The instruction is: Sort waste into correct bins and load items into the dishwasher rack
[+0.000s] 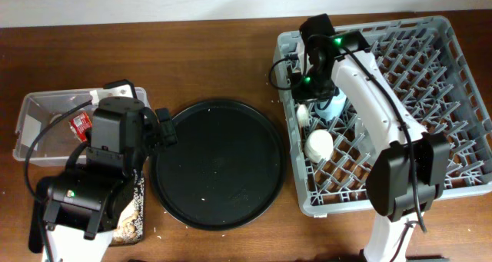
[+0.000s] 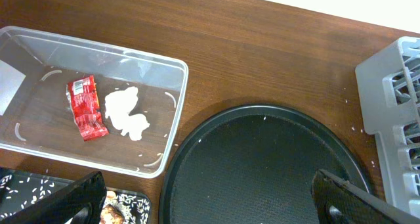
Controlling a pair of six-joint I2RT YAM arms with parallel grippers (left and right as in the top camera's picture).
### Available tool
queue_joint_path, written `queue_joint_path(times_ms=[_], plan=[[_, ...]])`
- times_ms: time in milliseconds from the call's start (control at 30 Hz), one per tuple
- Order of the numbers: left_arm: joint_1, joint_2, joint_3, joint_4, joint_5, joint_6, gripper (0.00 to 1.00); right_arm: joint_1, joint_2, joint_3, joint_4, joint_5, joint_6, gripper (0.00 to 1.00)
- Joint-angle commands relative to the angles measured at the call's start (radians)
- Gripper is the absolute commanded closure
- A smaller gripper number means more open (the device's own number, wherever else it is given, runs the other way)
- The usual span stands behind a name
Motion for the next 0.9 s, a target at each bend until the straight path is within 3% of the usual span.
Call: queue_joint_path(times_ms=[0,233,433,500,533,700,867], plan=[[0.003,-0.003,0.013,0.001,-0.014,0.008,0.01,0.003,0.003,0.01,-0.001,0.002,0.0,0.62],[0.003,-0.003,0.013,0.001,-0.014,0.008,0.01,-0.021,-0.076,0.141,-0.161,0.001,0.001,0.6],[0.003,-0.003,0.013,0.001,-0.014,0.008,0.01,-0.02,-0.33,0.31,-0.321,-0.006,0.001,0.6],[0.003,-0.003,0.013,0.001,-0.014,0.008,0.01,-0.02,-0.425,0.319,-0.345,-0.006,0.001,0.49],[0.003,-0.003,0.013,0.001,-0.014,0.008,0.01,-0.02,-0.522,0.319,-0.367,-0.006,0.001,0.01],[0.003,-0.003,0.013,0.001,-0.014,0.008,0.01,-0.02,-0.808,0.319,-0.369,-0.006,0.001,0.01],[0.003,-0.003,0.013,0.001,-0.014,0.008,0.01,-0.02,-0.96,0.319,-0.369,-0.006,0.001,0.01]])
